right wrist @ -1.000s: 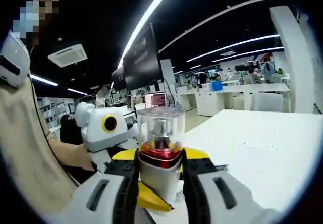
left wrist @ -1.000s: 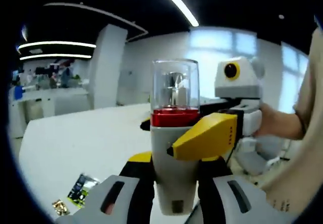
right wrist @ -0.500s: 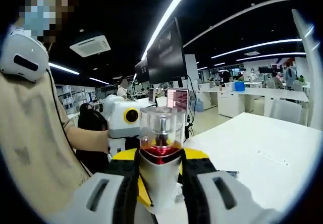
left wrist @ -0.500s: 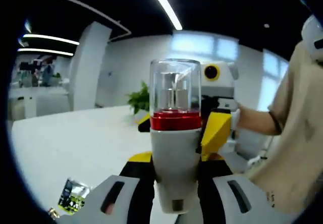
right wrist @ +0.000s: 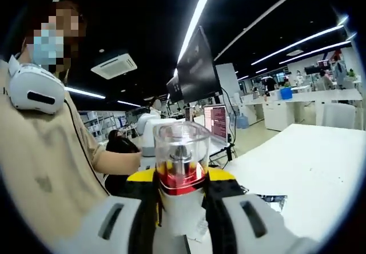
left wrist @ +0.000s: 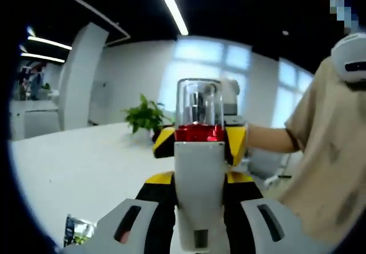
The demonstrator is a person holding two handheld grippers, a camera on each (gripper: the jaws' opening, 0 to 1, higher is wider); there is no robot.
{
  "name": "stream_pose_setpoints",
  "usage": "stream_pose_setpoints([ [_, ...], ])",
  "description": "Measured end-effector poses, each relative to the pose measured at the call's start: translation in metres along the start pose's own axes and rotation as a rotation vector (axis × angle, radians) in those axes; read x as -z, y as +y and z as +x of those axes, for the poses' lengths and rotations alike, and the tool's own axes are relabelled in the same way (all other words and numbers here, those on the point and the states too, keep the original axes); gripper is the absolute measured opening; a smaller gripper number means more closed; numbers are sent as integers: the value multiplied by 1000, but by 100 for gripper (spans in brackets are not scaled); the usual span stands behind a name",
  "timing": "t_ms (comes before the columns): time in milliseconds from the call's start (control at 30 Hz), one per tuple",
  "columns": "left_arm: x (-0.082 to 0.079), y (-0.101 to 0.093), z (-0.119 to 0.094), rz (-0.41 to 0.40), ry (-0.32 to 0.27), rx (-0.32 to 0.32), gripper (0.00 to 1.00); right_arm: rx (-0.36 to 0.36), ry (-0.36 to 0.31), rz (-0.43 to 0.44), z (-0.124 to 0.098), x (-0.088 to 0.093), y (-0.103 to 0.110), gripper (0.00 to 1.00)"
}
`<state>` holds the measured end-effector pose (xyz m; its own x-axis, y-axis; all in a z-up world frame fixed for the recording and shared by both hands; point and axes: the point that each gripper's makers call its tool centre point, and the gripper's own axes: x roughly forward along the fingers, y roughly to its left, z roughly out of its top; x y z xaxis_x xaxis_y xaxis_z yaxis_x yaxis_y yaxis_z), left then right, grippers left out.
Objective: Arrange the skincare products in the storage area until every visible bottle or jar stands upright without overlapping.
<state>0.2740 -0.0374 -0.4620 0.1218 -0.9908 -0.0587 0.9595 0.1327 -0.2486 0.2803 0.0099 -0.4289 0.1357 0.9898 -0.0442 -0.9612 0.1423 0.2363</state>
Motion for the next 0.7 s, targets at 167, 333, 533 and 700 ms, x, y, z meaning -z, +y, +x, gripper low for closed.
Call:
stream_pose_setpoints([
  [167,3,3,9,-8,27,47,28,35,-4,20,-5,2,-7,31],
  [333,10,9,16,-32,33,75,28,112,-7,51,-10,8,-19,30],
  [533,35,24,28,22,113,7,28,241,92,2,-14,36,-36,30],
  [700,73,35,39,56,202,-53,29,363,190,-102,-17,71,-46,30],
])
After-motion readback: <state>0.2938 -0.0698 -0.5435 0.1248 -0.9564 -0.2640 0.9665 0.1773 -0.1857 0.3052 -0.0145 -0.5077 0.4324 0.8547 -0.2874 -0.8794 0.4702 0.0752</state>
